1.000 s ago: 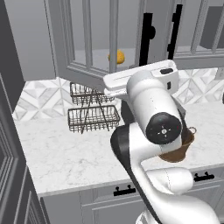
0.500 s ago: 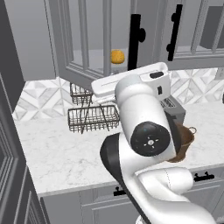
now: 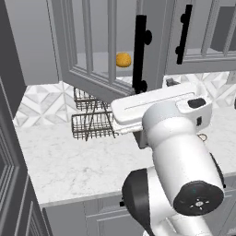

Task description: Open the cabinet, pick up the bread from the cabinet and place it in the basket. Then move the basket to the dining counter.

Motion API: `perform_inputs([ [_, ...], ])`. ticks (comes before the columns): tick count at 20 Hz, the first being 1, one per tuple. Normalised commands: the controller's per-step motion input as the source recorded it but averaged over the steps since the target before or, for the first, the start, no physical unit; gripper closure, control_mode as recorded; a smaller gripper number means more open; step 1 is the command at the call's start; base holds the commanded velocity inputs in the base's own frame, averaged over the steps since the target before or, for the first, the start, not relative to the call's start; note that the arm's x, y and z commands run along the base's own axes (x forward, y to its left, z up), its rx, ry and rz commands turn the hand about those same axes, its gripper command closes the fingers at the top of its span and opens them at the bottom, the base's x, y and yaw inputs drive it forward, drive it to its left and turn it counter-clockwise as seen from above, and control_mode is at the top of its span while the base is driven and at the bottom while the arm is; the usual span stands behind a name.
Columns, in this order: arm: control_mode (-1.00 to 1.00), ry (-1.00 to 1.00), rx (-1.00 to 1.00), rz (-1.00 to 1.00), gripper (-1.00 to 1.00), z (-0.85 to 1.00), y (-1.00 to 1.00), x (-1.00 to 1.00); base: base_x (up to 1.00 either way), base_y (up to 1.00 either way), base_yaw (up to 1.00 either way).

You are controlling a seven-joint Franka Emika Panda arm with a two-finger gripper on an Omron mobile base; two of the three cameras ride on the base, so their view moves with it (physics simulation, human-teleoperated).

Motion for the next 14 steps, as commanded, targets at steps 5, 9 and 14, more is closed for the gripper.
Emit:
perform_inputs([
  [5,-1.00,-0.05,0.09,0.20,-1.00,0.07,-0.99,-0.31,0.00,0.00,0.00],
  [9,-1.00,-0.05,0.15,0.27,-1.00,0.00,-1.00,0.13,0.00,0.00,0.00],
  [14,-1.00,0.02,0.16,0.32,-1.00,0.00,-0.95,0.66,0.00,0.00,0.00],
])
